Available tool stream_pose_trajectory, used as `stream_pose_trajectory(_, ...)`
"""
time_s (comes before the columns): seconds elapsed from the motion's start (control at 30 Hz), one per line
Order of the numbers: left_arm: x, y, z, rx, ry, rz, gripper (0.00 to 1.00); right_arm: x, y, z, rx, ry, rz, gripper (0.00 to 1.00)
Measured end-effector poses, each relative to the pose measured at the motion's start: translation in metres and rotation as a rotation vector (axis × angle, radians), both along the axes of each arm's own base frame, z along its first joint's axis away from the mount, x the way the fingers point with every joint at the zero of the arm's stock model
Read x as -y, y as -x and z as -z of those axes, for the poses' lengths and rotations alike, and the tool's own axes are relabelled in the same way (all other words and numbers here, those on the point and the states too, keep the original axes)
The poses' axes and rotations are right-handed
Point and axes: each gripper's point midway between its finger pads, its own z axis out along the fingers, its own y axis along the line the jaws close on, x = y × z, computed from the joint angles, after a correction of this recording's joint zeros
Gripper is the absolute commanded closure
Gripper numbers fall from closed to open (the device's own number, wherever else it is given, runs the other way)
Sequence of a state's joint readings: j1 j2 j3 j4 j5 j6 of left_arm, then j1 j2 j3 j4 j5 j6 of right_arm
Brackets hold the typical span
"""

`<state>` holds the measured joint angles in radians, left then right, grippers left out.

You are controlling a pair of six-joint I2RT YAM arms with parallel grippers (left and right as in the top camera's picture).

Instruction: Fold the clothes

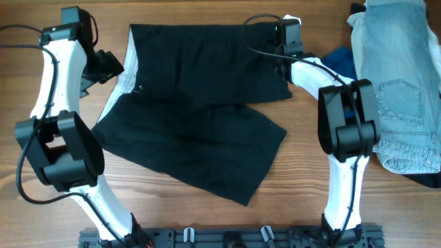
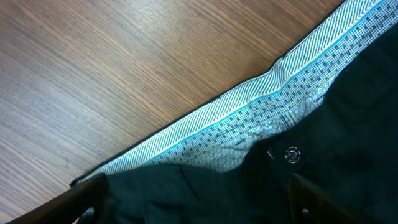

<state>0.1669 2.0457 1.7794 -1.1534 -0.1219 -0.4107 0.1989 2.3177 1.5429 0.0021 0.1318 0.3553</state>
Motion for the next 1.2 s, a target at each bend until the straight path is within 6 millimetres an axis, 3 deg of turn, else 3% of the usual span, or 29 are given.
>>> stream_pose_trajectory(0.1,0.009,-0.002,0.0,-0.001,0.001,0.02,0.12,0.009,-0.021,-0.003,0.032,-0.017,0.013,0.96)
stream_pose_trajectory(0.17,0.017,-0.003,0.0,0.0,0.0,0.036,0.11,0.017,-0.037,-0.017,0.054,-0.033,0.02,0.91)
stream_pose_trajectory(0.23,0.023,-0.006,0.0,0.009,0.001,0.037,0.1,0.02,-0.043,-0.032,0.045,-0.027,0.004,0.0)
stream_pose_trajectory(0.27,0.023,-0.007,-0.001,0.013,0.001,0.034,0.08,0.019,-0.048,-0.049,0.029,-0.032,-0.025,0.0)
stream_pose_trajectory(0.33,0.02,-0.006,-0.013,0.04,-0.019,0.029,0.0,0.012,-0.03,-0.049,-0.098,-0.029,-0.089,0.0)
stream_pose_trajectory(0.4,0.016,-0.006,-0.037,0.097,-0.048,0.037,0.0,0.008,-0.013,-0.053,-0.168,-0.041,-0.121,0.01)
stream_pose_trajectory(0.43,0.016,-0.001,-0.082,0.202,-0.073,0.061,0.0,0.007,-0.008,-0.065,-0.17,-0.047,-0.129,0.0)
stream_pose_trajectory(0.5,0.019,0.013,-0.147,0.357,-0.111,0.114,0.0,0.003,0.012,-0.111,-0.171,-0.074,-0.156,0.0)
stream_pose_trajectory(0.57,0.03,0.033,-0.191,0.453,-0.11,0.209,0.0,-0.007,0.057,-0.203,-0.13,-0.139,-0.225,0.0)
stream_pose_trajectory(0.6,0.035,0.041,-0.197,0.459,-0.098,0.244,0.0,-0.011,0.096,-0.255,-0.111,-0.17,-0.273,0.0)
stream_pose_trajectory(0.63,0.043,0.06,-0.195,0.412,-0.064,0.283,0.0,-0.011,0.13,-0.287,-0.107,-0.186,-0.3,0.0)
stream_pose_trajectory(0.67,0.048,0.074,-0.189,0.359,-0.037,0.301,0.0,-0.008,0.172,-0.304,-0.163,-0.19,-0.31,0.0)
stream_pose_trajectory(0.73,0.052,0.09,-0.178,0.282,-0.006,0.309,0.0,-0.002,0.218,-0.299,-0.301,-0.19,-0.292,0.0)
stream_pose_trajectory(0.77,0.053,0.099,-0.169,0.236,0.012,0.297,0.0,0.001,0.241,-0.281,-0.427,-0.179,-0.258,0.0)
stream_pose_trajectory(0.87,0.052,0.114,-0.129,0.125,0.049,0.19,0.01,-0.007,0.264,-0.235,-0.62,-0.132,-0.181,0.01)
stream_pose_trajectory(1.0,0.047,0.109,-0.05,0.1,0.07,-0.036,0.12,-0.041,0.297,-0.148,-0.793,-0.055,-0.078,0.01)
stream_pose_trajectory(1.07,0.047,0.123,-0.003,0.057,0.085,-0.143,0.16,-0.054,0.33,-0.097,-0.888,0.004,-0.07,0.01)
stream_pose_trajectory(1.13,0.048,0.132,0.024,0.042,0.09,-0.205,0.23,-0.06,0.355,-0.067,-0.939,0.048,-0.08,0.01)
stream_pose_trajectory(1.2,0.043,0.139,0.043,0.049,0.069,-0.273,0.29,-0.067,0.371,-0.049,-0.952,0.072,-0.104,0.01)
